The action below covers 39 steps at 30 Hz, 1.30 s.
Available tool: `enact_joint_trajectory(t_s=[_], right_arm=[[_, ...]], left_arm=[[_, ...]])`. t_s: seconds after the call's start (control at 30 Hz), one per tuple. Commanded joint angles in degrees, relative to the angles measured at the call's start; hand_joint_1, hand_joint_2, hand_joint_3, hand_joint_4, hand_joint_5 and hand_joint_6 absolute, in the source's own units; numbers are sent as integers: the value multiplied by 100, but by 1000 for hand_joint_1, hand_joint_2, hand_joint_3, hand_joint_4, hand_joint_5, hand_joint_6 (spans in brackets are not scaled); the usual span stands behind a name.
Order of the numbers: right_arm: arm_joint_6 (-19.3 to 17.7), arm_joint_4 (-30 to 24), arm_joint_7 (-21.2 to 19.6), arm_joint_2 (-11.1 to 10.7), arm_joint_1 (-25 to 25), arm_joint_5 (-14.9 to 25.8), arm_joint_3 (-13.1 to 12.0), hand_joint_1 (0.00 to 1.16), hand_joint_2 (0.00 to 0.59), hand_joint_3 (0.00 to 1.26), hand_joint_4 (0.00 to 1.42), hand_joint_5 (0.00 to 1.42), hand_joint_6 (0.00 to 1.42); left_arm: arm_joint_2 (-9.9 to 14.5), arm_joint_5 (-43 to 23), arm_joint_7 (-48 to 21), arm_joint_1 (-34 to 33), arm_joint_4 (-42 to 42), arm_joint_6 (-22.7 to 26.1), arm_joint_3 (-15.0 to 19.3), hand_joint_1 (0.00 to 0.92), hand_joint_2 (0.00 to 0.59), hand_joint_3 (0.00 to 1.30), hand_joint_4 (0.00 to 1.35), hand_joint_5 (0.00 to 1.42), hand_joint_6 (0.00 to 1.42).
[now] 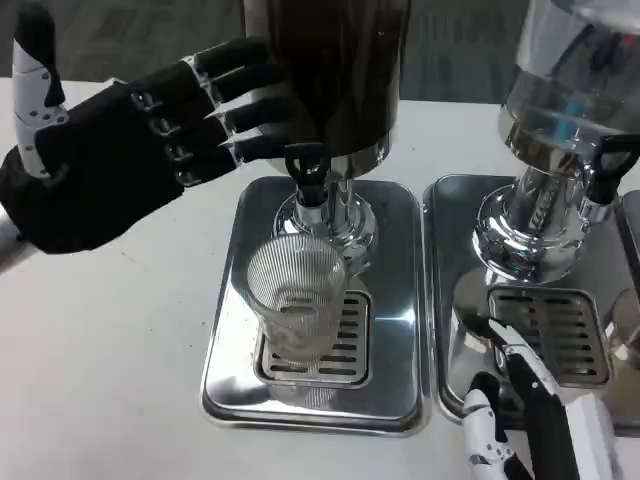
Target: Grasp the cup under the faucet to collect the drink, then remove the cup.
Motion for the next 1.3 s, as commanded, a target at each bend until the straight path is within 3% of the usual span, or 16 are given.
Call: enact_joint_trajectory(t_s=[0.03, 0.33, 1.3], right_arm=[[-96, 83, -138, 42, 0, 48, 41, 242, 568, 230, 139, 122, 80], [-126, 157, -217, 72, 31, 144, 39, 240, 568, 232, 141, 122, 80], [-151, 188, -340, 87, 174, 425, -81, 226, 558, 241, 173, 133, 69]], left_arm=[[-3, 226, -118, -189, 125, 3, -34, 0, 40, 206, 85, 120, 177], [-132, 523, -137, -289, 94, -248, -153, 0, 42, 235, 108, 122, 192], [-646, 1241, 327, -145, -173, -1980, -384, 0, 49, 251, 119, 111, 199]])
